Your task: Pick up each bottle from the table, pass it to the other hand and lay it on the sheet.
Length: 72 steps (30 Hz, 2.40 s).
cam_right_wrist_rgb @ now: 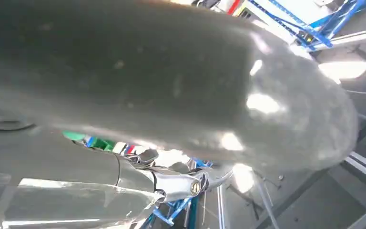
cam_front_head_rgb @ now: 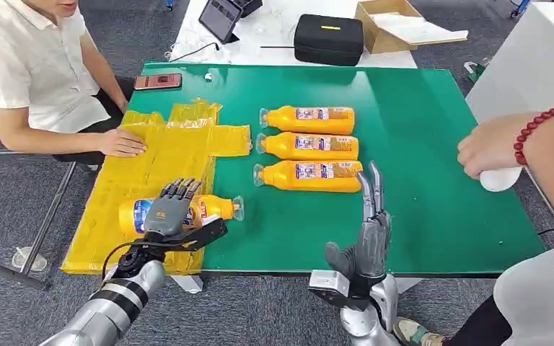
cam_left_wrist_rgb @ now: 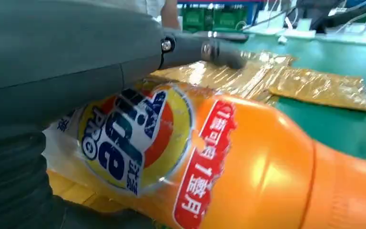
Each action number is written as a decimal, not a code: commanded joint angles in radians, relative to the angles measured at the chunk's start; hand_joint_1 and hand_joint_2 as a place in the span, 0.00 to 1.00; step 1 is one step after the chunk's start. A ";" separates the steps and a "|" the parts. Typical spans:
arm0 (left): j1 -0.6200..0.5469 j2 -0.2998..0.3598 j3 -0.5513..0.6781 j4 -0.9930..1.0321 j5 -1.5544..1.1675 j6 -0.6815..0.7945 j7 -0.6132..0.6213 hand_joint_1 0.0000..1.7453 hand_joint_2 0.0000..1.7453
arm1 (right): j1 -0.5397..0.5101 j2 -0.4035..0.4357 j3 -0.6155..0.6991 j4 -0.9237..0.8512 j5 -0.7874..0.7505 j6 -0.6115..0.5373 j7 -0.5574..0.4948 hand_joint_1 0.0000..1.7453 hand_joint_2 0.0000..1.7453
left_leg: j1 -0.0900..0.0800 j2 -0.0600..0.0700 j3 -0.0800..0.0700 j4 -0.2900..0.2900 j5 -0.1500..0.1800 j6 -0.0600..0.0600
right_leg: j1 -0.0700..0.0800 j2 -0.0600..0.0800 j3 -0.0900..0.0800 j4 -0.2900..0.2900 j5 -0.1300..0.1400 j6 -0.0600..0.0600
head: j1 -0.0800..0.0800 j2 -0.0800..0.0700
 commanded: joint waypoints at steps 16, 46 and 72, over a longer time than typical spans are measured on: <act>-0.073 0.040 -0.032 0.147 0.048 -0.191 -0.054 0.00 1.00 | -0.059 -0.042 0.047 0.094 -0.027 0.000 -0.001 0.00 0.00 | 0.000 0.004 0.006 -0.001 0.000 -0.001 | 0.001 0.003 0.005 -0.001 0.001 -0.003 | 0.000 0.000; -0.047 -0.027 -0.068 0.039 0.002 0.066 -0.039 0.00 1.00 | -0.060 -0.046 0.071 0.135 0.012 0.000 -0.001 0.00 0.00 | 0.000 0.000 0.004 0.000 0.000 -0.001 | 0.001 -0.001 0.004 0.000 0.000 -0.002 | 0.000 0.000; 0.431 -0.070 -0.130 -0.819 0.692 -0.018 -0.262 0.00 1.00 | 0.075 -0.075 -0.208 0.150 0.340 0.000 -0.001 0.00 1.00 | 0.000 0.000 0.001 -0.001 -0.001 -0.001 | 0.001 -0.001 0.001 -0.002 -0.001 -0.001 | 0.000 0.000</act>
